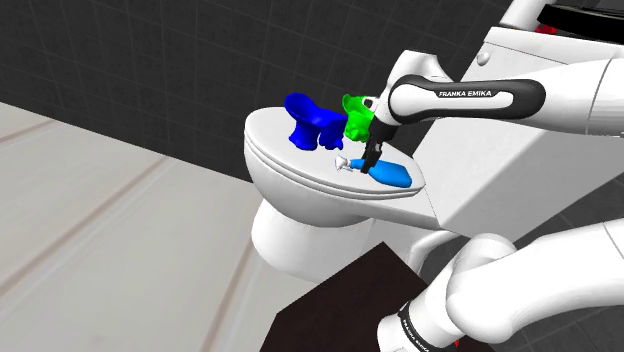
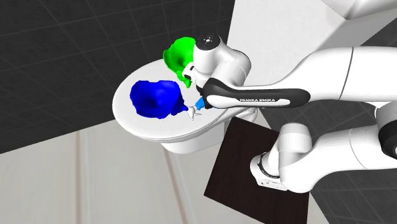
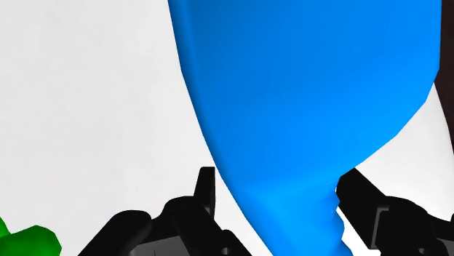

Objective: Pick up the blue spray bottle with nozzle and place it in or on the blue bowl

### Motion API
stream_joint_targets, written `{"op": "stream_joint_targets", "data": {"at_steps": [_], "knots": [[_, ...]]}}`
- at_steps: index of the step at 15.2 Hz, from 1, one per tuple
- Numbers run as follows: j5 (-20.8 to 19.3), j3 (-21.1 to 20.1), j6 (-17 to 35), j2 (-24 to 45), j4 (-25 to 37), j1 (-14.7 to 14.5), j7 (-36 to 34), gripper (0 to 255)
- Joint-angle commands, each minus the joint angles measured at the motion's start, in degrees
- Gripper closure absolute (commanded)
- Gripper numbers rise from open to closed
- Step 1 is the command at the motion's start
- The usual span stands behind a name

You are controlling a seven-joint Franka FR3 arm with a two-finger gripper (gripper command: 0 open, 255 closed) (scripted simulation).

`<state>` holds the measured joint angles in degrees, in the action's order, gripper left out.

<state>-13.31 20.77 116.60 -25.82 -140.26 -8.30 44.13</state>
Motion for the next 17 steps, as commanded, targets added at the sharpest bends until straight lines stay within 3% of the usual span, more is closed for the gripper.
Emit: {"op": "stream_joint_targets", "data": {"at_steps": [1,17], "knots": [[-0.01,-0.04,-0.04,0.0,-0.1,0.01,-0.09,255],[1.12,-1.84,-12.81,-2.19,10.49,-0.43,0.58,255]]}}
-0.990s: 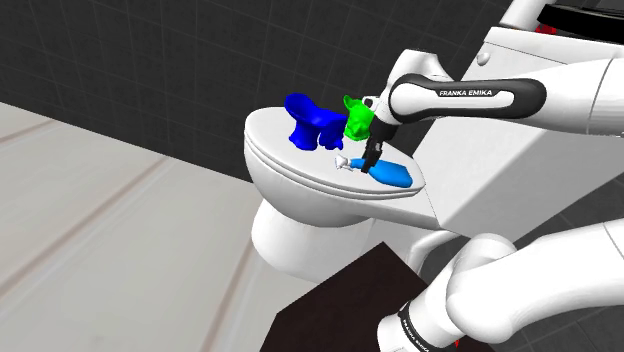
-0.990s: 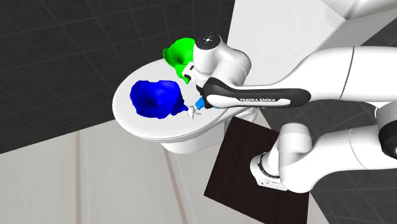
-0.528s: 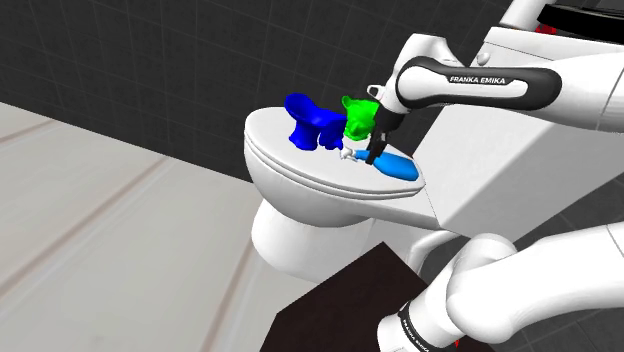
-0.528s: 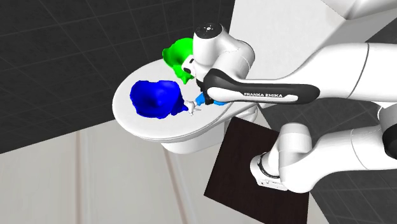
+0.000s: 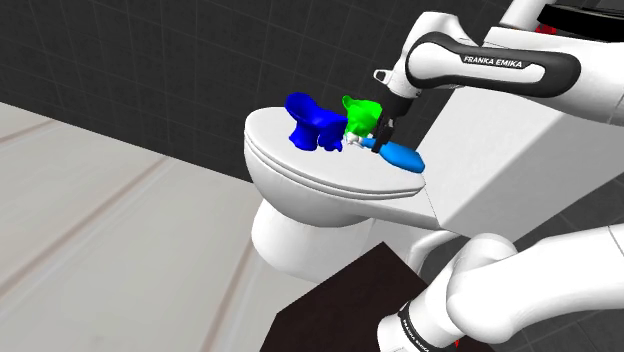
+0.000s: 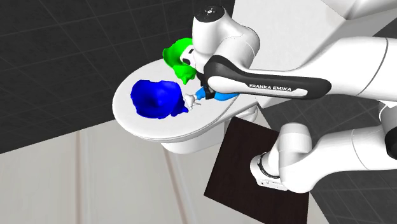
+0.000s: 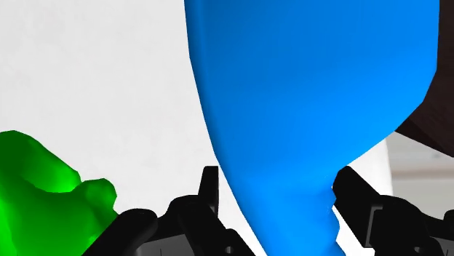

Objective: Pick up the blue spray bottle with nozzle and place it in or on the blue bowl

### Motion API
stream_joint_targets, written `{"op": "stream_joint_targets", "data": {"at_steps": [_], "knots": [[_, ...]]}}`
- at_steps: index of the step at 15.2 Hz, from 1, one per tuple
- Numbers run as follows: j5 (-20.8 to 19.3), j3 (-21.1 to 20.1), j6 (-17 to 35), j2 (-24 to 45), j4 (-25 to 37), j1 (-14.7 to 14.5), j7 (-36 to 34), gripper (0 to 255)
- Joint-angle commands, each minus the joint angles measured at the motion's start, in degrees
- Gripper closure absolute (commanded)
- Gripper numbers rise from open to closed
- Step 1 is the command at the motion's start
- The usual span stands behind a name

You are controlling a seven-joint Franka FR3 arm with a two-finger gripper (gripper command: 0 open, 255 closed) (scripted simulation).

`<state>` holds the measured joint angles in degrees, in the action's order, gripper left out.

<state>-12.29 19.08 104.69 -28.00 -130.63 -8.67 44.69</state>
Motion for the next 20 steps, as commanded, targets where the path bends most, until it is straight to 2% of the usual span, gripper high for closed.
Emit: {"op": "stream_joint_targets", "data": {"at_steps": [1,20], "knots": [[0.18,-0.24,-1.66,-0.03,1.61,-0.1,0.08,255],[1.62,-1.5,-15.9,2.11,17.98,-0.84,1.45,255]]}}
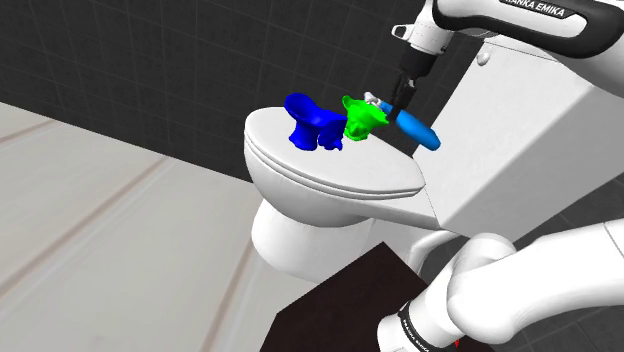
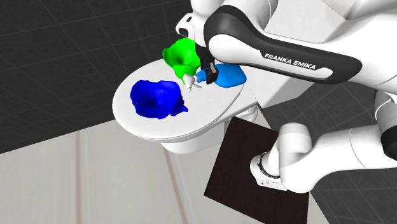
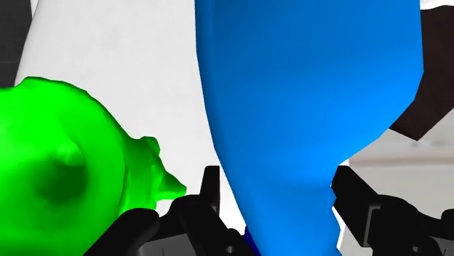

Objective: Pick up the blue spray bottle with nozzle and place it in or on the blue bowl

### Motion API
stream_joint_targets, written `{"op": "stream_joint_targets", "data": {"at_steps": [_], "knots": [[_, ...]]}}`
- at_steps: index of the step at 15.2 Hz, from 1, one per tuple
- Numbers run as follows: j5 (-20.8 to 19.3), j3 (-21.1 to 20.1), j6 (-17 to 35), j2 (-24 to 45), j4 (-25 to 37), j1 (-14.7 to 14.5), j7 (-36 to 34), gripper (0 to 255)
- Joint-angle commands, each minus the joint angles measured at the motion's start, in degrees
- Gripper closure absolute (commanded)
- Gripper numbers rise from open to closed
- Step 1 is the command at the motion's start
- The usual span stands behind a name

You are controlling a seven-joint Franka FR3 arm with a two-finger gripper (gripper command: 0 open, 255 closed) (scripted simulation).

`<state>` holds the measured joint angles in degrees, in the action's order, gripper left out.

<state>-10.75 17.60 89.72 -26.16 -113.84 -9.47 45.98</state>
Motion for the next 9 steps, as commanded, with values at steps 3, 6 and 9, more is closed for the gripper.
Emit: {"op": "stream_joint_targets", "data": {"at_steps": [3,6,9], "knots": [[0.31,-0.11,-3.17,1.02,4.18,-0.16,0.45,255],[0.54,-0.17,-5.43,1.9,7.31,-0.28,0.76,255],[1.7,-0.85,-5.23,5.27,10.21,-1.13,-0.53,255]]}}
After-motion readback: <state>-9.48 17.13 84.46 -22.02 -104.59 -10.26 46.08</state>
